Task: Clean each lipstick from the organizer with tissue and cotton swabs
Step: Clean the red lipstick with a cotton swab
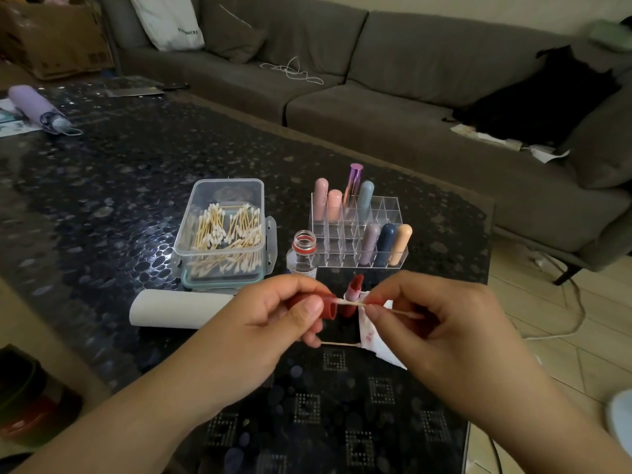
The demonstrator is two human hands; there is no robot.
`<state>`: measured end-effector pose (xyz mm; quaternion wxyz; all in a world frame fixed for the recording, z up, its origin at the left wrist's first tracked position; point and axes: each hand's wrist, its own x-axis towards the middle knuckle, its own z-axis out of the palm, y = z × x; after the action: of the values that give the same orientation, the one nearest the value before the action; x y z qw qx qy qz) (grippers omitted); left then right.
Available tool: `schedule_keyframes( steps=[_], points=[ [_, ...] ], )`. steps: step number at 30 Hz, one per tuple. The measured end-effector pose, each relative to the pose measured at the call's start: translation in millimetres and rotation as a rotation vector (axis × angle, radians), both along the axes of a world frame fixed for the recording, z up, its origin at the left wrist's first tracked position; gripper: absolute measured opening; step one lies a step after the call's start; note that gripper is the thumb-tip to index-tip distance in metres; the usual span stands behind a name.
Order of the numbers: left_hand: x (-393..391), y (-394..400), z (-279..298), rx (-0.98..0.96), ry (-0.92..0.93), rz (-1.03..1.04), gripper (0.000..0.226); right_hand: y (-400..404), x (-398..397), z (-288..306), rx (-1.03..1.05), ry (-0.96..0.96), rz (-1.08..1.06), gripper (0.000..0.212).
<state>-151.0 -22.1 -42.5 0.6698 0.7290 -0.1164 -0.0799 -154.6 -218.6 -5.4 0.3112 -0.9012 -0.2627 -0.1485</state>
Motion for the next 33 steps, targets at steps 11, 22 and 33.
schedule_keyframes(
  steps=[11,22,33],
  points=[
    [1.2,0.2,-2.5,-0.015,-0.010,-0.019,0.017,2.1,-2.8,1.7,-0.015,0.001,0.022,0.010],
    [1.1,-0.8,-1.6,0.040,-0.018,-0.032,0.018,-0.1,-3.4,5.9,0.025,0.072,0.091,0.010],
    [0.9,-3.2,0.7,0.078,-0.032,-0.039,0.015,-1.3,-3.2,3.7,-0.008,0.098,0.071,0.009]
  ],
)
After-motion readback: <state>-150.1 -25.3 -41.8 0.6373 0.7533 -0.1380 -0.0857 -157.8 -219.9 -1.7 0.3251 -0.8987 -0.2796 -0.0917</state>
